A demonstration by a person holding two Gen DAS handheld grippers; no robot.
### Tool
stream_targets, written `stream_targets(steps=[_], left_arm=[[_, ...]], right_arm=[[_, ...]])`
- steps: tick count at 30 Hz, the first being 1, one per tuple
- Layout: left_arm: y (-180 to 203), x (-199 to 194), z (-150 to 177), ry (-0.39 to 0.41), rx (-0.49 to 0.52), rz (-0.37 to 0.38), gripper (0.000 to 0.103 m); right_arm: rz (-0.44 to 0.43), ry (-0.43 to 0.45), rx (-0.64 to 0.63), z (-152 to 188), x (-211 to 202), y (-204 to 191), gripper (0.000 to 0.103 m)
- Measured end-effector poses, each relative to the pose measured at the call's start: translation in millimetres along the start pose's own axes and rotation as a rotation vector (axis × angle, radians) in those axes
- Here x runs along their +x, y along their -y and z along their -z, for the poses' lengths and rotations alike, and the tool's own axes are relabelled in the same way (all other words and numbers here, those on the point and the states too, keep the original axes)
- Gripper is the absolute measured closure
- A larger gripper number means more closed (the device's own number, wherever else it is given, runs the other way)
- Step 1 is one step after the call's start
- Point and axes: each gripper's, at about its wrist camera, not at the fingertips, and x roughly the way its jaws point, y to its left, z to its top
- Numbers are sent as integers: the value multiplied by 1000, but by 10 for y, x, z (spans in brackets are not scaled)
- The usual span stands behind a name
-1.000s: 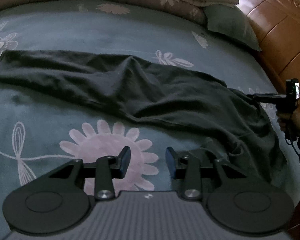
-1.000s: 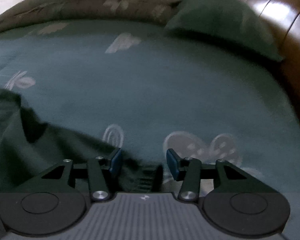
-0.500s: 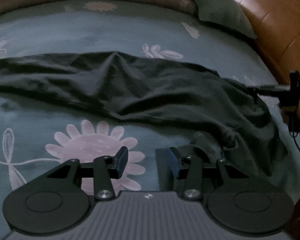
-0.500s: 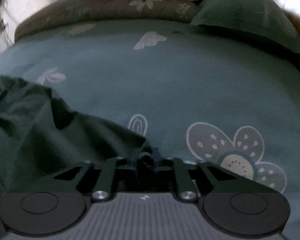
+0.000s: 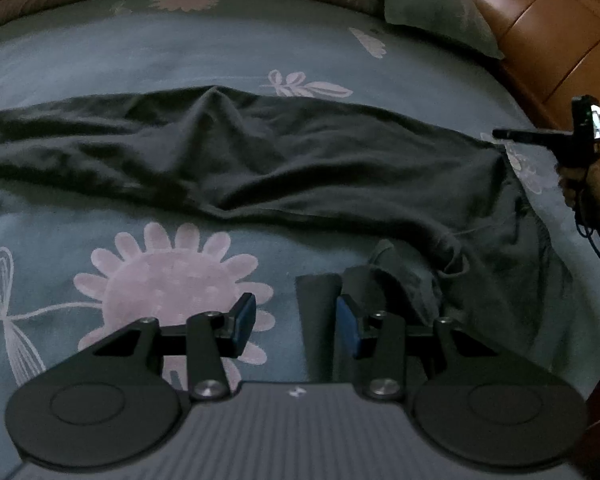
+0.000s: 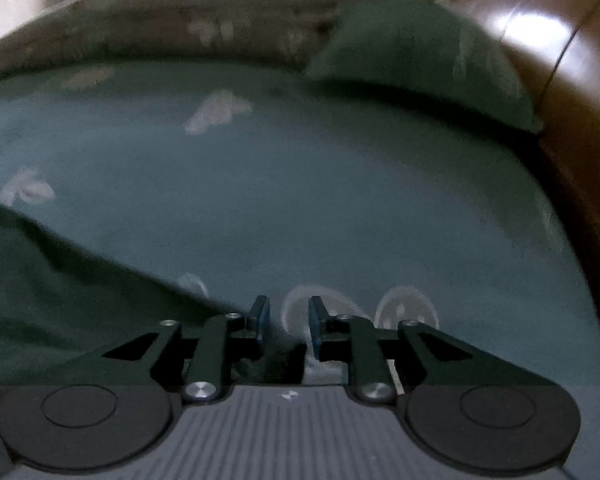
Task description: Fold clothes
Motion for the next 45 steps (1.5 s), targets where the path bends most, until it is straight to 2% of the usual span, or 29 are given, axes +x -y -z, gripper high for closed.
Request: stream_targets(steps=[2, 4, 8, 10, 12, 13, 18, 21, 27, 28, 32, 41, 45], left_arm=[[0, -14, 16, 5, -6, 1, 58], [1, -18, 32, 9, -12, -1, 58], [-3, -49, 81, 17, -30, 6, 58], [-14, -76, 111, 19, -38, 6, 58], [-30, -110, 145, 22, -44, 3, 58], [-43, -132, 165, 25, -48, 0, 58], [-116, -248, 260, 42, -55, -13, 57], [-167, -319, 311, 62, -37, -13, 49], [-289, -349, 372, 75, -8, 24, 48], [-314, -356, 383, 77, -1, 33, 48], [-427, -423, 456, 78, 56, 71, 47], [-803, -462, 656, 22, 204, 162, 45], [-881, -410, 713, -7, 234, 195, 44]], right_arm=[[-7, 39, -33, -74, -116, -145, 76], [-66, 49, -76, -144, -195, -335, 72], [-287, -43, -73, -174, -98, -690, 66], [-324, -104, -67, -130, 65, -843, 66], [-267, -149, -91, -90, 279, -970, 66], [-250, -141, -89, -80, 327, -991, 64], [-164, -128, 33, -255, 357, -894, 63], [-215, -111, 44, -247, 129, -893, 61], [-221, -98, -3, -98, -486, -1089, 44], [-226, -95, 8, -56, -577, -1121, 41], [-213, -106, 65, 195, -865, -1316, 39], [-69, -146, 217, 1062, -1600, -1732, 37], [-79, -177, 234, 1314, -1861, -2090, 35]])
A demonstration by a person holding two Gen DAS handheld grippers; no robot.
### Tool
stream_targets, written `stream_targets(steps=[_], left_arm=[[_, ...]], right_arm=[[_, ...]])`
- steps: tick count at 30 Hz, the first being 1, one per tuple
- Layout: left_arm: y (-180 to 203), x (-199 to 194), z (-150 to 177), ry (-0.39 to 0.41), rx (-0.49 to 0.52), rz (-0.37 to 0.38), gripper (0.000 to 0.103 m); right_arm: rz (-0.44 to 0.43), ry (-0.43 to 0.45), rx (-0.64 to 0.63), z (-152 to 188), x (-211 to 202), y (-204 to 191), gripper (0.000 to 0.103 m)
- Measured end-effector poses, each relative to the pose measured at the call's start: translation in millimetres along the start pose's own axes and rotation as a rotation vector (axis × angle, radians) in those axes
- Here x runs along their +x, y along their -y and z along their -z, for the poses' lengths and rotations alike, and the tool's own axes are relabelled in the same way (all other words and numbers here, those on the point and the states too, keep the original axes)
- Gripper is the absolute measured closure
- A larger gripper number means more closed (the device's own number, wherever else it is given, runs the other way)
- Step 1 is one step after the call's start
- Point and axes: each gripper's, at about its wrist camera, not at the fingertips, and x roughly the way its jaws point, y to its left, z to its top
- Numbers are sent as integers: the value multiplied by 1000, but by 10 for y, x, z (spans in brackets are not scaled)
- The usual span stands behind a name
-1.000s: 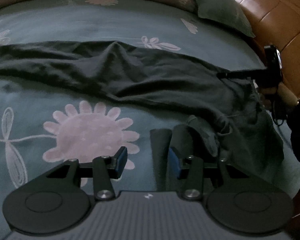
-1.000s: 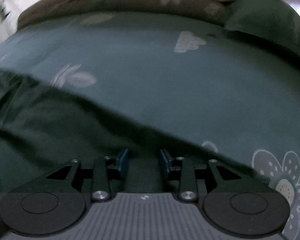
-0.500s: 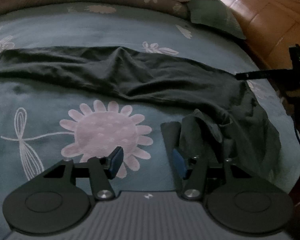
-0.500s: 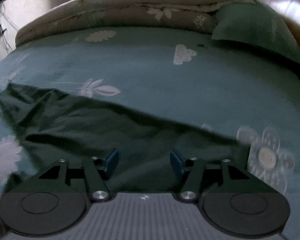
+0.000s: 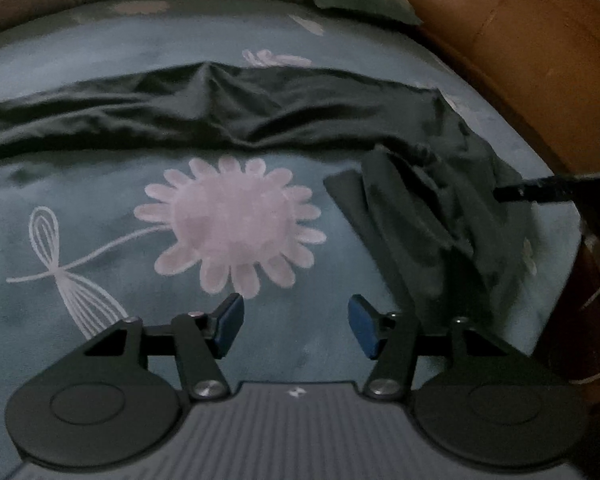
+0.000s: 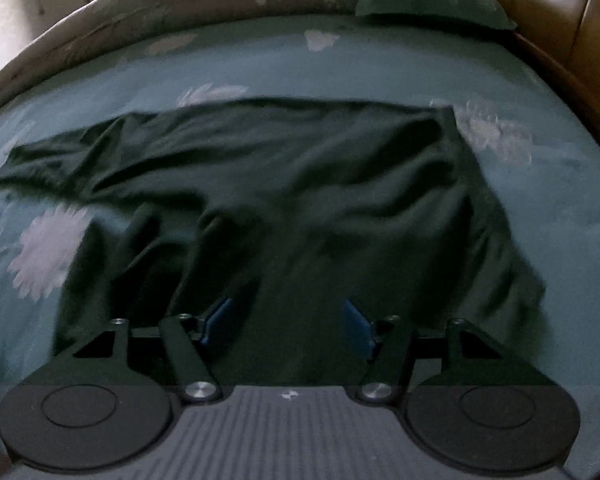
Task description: Fold clothes
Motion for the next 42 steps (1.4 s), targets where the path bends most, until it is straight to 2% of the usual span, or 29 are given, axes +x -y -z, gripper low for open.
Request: stream_targets(steps=[5, 9, 13, 18, 19, 22, 30, 34, 38, 42], left_arm=[[-58, 41, 43, -14, -41, 30, 44], [-83, 19, 66, -4, -82, 38, 44], [-98, -41, 108, 15, -120, 10, 44], [-129, -208, 208, 58, -179, -35, 43], [-127, -237, 231, 64, -189, -47, 43], [-109, -295, 282, 79, -216, -75, 42], [165, -278, 300, 117, -261, -129, 41], [402, -183, 209, 122, -245, -134, 40], [625, -36, 92, 111, -224, -130, 40], [841, 126, -35, 84, -181, -116, 40]], right_arm=[[-71, -6, -117, 230, -150, -646, 35], [-147, 16, -304, 293, -139, -1273, 34], [-169, 44, -541, 386, -38, -1868, 33], [-334, 29, -613, 429, 131, -2196, 33], [-342, 21, -623, 436, 186, -2244, 33], [-243, -16, -671, 461, 399, -2314, 33], [-9, 75, -905, 600, 286, -1930, 33], [84, 109, -934, 584, 218, -1571, 33], [50, 99, -743, 376, 175, -1019, 31], [-26, 97, -501, 213, 130, -453, 31]])
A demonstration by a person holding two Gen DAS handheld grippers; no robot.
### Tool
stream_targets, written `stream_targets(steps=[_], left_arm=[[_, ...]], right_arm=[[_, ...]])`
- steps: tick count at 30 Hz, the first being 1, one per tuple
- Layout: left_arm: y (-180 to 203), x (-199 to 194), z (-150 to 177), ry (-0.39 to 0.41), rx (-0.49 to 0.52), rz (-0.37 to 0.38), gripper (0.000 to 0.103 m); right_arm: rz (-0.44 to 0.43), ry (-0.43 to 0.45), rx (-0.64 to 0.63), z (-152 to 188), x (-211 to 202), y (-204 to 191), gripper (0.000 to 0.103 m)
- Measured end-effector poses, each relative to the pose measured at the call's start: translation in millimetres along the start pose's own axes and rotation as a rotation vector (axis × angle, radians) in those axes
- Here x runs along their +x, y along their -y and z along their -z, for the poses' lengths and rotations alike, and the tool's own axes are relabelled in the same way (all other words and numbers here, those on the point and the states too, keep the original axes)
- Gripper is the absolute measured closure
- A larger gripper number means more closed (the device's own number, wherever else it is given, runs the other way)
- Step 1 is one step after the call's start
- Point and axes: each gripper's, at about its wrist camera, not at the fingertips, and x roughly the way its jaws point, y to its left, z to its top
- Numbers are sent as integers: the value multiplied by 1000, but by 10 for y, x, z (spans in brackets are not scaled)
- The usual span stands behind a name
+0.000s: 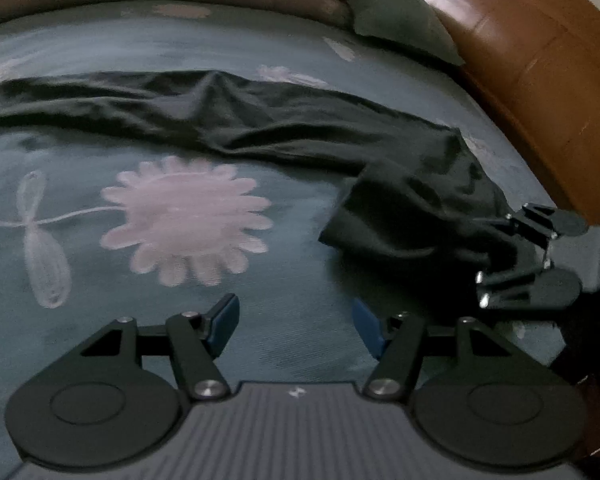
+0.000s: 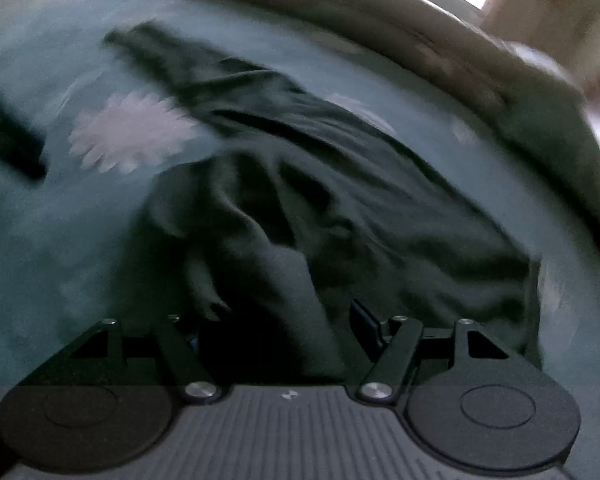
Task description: Fold clothes
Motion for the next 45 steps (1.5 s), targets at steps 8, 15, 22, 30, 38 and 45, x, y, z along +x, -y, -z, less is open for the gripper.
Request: stream_targets(steps=[8, 15, 22, 30, 38, 45], left_arm=[[426, 234, -108, -49, 95, 39, 40], [598, 395, -149, -85, 135, 68, 40], [606, 447, -135, -103, 135, 69, 40], [443, 393, -37, -110, 91, 60, 40], [336, 363, 63, -122, 80, 83, 40], [288, 370, 87, -112, 65, 101, 40]], right_arm=[[46, 2, 344, 304, -30, 884, 29], [106, 30, 376, 412, -212, 1070, 29], [-43, 164, 193, 146, -392, 643, 27], [-176, 87, -36, -21, -204, 82, 30], [-157, 51, -153, 25, -318, -88, 30], [-288, -12, -129, 73, -318, -114, 35]])
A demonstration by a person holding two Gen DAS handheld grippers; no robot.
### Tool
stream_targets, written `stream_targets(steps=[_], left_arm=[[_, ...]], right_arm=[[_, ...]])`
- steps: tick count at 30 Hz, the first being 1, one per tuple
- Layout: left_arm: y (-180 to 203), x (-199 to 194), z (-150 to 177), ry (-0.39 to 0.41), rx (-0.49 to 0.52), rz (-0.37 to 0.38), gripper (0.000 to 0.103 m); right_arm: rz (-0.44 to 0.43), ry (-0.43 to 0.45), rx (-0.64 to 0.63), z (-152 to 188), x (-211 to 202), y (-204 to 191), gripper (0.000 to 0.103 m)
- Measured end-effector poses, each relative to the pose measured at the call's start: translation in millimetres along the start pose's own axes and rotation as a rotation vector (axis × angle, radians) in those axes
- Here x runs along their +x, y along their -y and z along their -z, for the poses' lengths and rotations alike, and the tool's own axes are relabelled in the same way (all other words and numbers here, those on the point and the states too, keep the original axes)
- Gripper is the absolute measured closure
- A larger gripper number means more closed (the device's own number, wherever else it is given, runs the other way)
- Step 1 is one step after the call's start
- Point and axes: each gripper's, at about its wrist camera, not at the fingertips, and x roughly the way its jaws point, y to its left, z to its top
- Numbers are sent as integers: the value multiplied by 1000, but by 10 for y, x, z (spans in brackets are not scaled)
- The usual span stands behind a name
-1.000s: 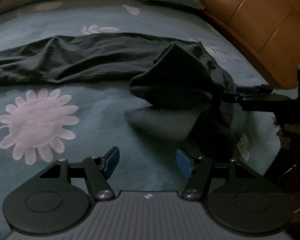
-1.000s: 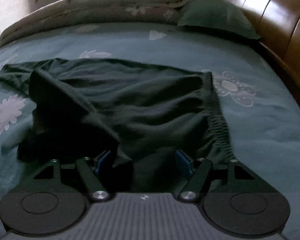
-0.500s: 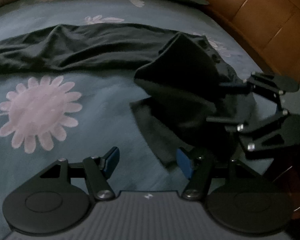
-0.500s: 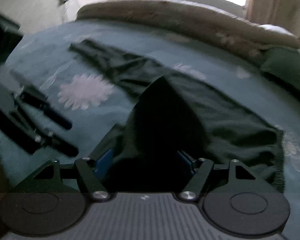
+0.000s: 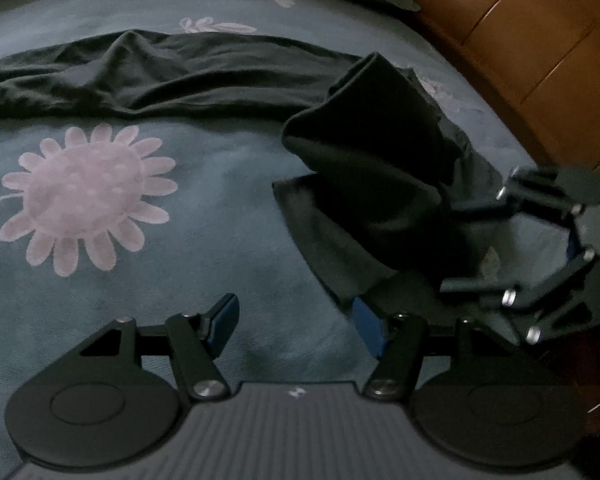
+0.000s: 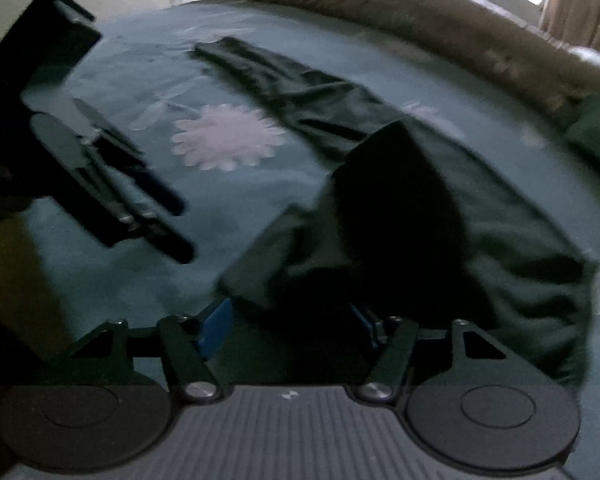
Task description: Fold clothes
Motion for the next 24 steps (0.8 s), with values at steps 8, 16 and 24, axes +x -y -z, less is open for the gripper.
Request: stream_targets(steps=[8, 16, 24], left_arm=[[-148, -116, 38, 30, -58, 74, 40], [-394, -292, 109, 66, -92, 100, 40], [-729, -372, 130, 89, -155, 206, 40]], right_arm=[[-53, -17, 177, -19, 387, 143, 35], [-82, -7, 308, -198, 521, 180, 75], [-50, 40, 224, -546, 288, -164, 96]])
